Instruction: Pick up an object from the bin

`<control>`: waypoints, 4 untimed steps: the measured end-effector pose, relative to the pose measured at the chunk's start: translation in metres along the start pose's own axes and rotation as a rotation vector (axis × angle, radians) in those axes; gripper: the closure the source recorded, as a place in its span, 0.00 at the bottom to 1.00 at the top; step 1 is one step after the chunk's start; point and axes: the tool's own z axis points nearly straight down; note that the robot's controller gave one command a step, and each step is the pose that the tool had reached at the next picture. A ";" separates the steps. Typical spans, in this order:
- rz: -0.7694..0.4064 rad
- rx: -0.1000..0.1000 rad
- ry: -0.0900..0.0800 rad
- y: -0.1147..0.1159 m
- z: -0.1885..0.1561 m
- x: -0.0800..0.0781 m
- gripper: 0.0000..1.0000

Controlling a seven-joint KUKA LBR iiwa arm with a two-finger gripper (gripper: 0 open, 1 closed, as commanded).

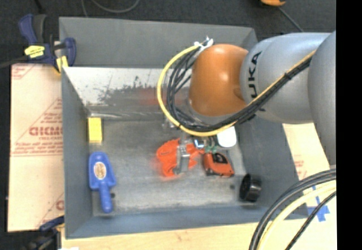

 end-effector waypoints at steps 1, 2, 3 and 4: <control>0.123 -0.004 0.003 -0.004 0.032 0.002 0.00; 0.129 -0.001 0.002 -0.013 0.045 -0.016 0.00; 0.041 -0.005 0.000 -0.036 0.071 0.003 1.00; 0.042 -0.005 0.001 -0.036 0.071 0.003 1.00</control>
Offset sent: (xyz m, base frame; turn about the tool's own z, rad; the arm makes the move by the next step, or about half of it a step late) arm 0.0365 -0.0203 -0.0600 -0.0489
